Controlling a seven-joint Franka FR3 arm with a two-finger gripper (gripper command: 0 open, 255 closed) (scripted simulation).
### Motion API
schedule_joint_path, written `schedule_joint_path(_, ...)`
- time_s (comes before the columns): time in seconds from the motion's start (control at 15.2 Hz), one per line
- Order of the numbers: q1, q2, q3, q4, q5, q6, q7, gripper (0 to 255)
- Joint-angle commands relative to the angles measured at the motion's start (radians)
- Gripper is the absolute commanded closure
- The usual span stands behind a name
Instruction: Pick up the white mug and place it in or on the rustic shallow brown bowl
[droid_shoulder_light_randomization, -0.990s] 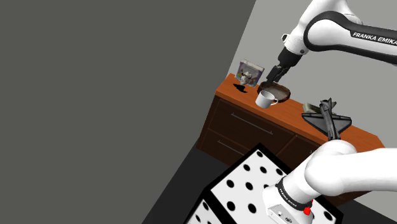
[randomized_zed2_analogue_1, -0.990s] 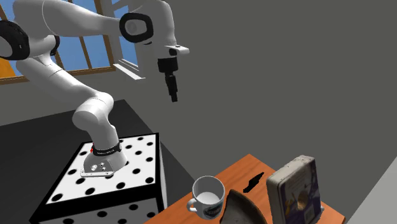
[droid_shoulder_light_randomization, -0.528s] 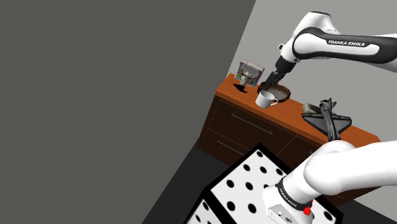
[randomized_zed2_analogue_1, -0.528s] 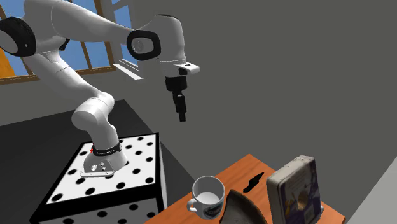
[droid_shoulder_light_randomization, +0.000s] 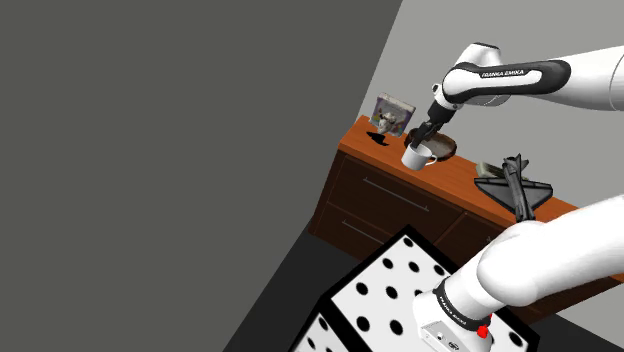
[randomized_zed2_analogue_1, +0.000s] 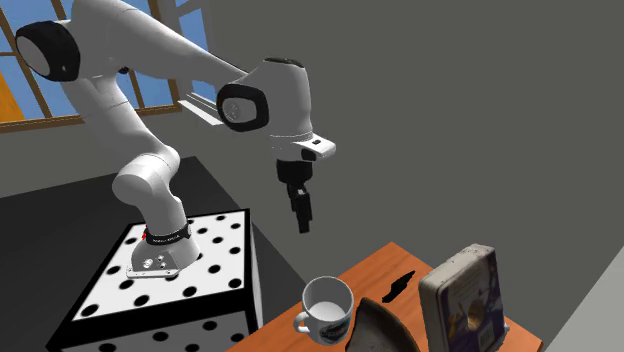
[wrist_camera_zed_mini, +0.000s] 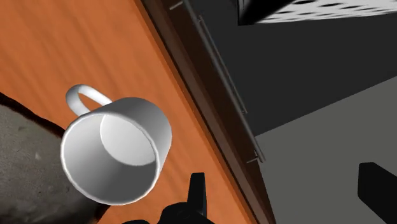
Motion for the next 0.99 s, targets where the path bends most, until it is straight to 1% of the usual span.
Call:
schedule_joint_path(0.0, 0.001, 0.077, -0.043, 0.035, 0.03, 0.04, -0.056, 0)
schedule_joint_path(0.2, 0.0, 0.194, -0.095, 0.088, 0.096, 0.09, -0.142, 0)
schedule_joint_path(0.46, -0.021, 0.36, -0.14, 0.176, 0.219, 0.137, -0.271, 0)
schedule_joint_path(0.92, -0.033, 0.429, -0.13, 0.146, 0.276, 0.222, -0.311, 0)
